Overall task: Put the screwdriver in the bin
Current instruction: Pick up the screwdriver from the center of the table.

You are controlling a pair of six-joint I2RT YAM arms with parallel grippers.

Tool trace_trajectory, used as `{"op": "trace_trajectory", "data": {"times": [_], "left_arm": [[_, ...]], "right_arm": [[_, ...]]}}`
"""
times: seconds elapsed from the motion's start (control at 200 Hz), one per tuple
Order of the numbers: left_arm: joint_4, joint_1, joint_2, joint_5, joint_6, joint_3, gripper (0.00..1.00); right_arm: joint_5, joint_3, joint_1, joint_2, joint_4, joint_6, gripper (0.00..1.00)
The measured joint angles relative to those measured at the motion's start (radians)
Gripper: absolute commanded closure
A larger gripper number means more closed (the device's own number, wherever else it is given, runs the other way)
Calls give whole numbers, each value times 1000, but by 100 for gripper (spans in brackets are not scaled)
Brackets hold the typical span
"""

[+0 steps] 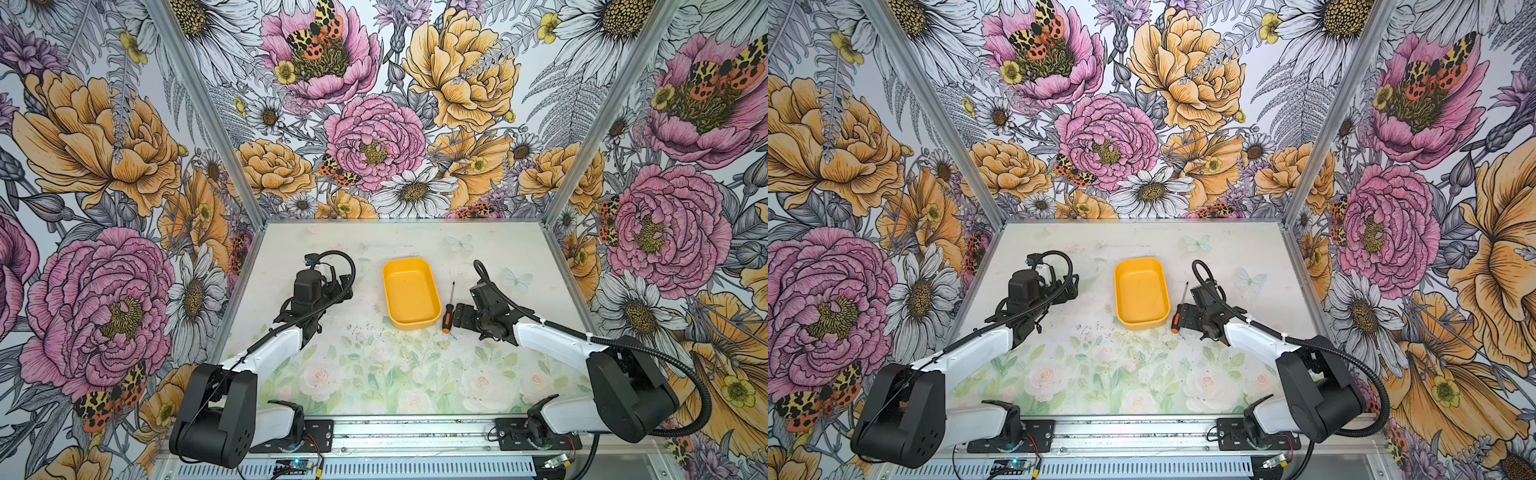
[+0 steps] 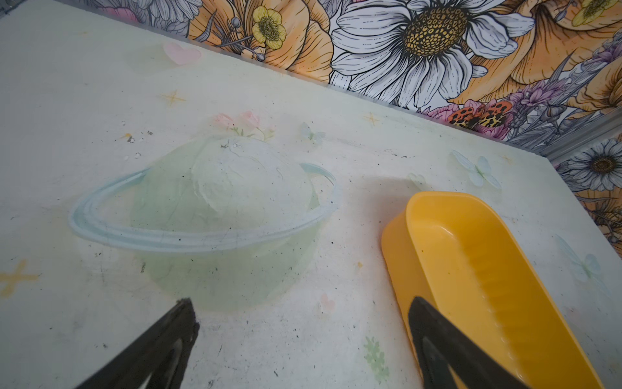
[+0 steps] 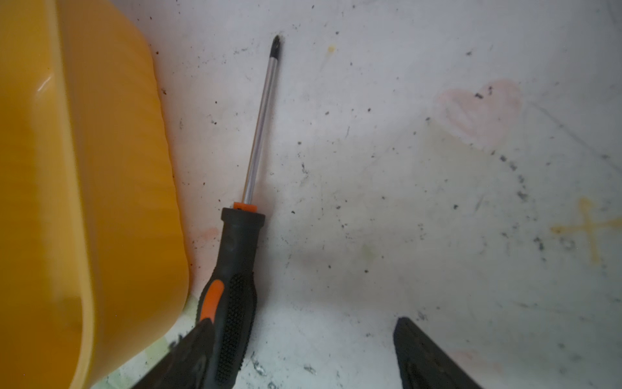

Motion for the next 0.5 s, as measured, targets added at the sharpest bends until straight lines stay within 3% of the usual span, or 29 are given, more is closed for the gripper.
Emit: {"op": "trace_trajectory", "data": {"times": [0.5], "left_arm": [[3,2,35,87,-10,-14,1]], "right_arm": [[25,79,44,113,3,26,30]]}}
